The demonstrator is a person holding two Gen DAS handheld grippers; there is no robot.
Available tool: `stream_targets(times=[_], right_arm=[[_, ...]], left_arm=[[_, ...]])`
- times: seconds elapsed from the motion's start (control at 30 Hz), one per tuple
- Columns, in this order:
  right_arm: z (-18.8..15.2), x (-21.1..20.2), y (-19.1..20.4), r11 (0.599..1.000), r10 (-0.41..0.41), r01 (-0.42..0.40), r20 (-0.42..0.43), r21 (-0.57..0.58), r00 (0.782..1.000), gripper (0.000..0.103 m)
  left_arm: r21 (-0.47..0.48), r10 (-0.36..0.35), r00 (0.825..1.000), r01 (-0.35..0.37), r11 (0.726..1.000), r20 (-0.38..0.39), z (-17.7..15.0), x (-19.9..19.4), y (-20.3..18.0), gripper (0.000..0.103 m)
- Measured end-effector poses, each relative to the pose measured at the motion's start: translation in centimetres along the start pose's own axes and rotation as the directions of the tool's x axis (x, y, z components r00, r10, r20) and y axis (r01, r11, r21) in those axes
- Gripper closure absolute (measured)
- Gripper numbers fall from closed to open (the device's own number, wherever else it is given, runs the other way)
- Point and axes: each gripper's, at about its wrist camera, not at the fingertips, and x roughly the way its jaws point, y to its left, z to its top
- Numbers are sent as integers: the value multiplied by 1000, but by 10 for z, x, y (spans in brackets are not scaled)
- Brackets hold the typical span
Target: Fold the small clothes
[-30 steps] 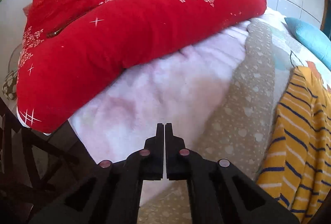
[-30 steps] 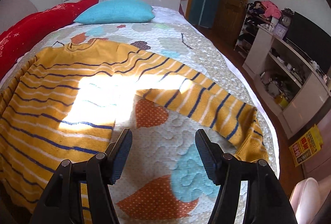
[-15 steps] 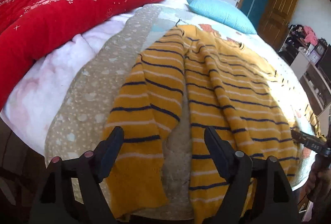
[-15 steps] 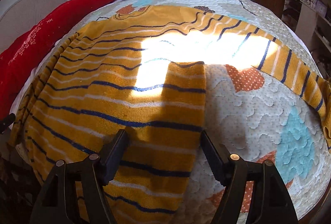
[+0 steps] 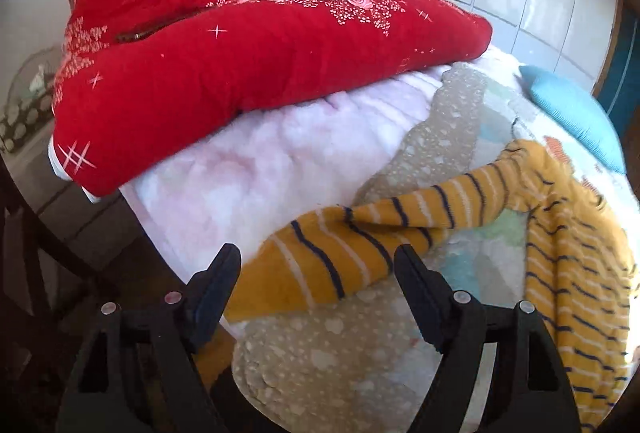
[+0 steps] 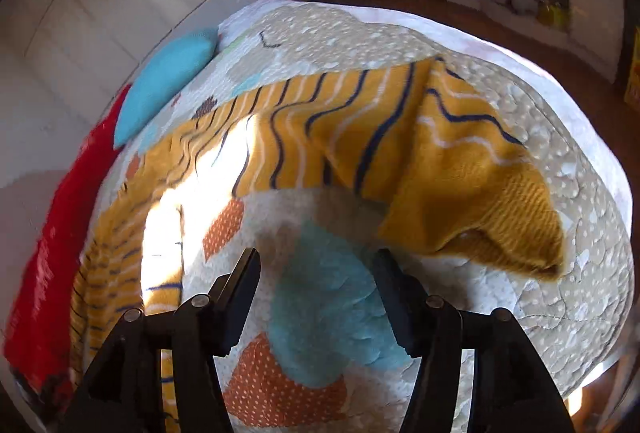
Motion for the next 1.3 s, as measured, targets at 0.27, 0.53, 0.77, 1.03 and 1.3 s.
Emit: stream_targets(times=[0.27, 0.53, 0.77, 1.03, 1.3], right_arm=[[48, 0, -40, 974, -14, -19, 145, 227, 989, 26], [108, -19, -52, 954, 11, -73, 208, 289, 978, 93], [121, 4, 43, 988, 88, -102, 122, 114, 989, 93], [81, 108, 269, 948, 240, -258, -114, -185, 964, 93], [-38, 237, 420, 848, 122, -298, -385, -439, 915, 84]], left_arm=[[-10, -134, 991, 134, 991, -12, -6, -25, -29, 25], [13, -194, 981, 194, 981, 19, -5, -42, -46, 25], [-21, -250, 968, 250, 968, 15, -5, -39, -33, 25], [-83, -233, 972, 234, 969, 24, -17, -37, 17, 25], [-183, -167, 986, 168, 969, 22, -29, -33, 75, 25]])
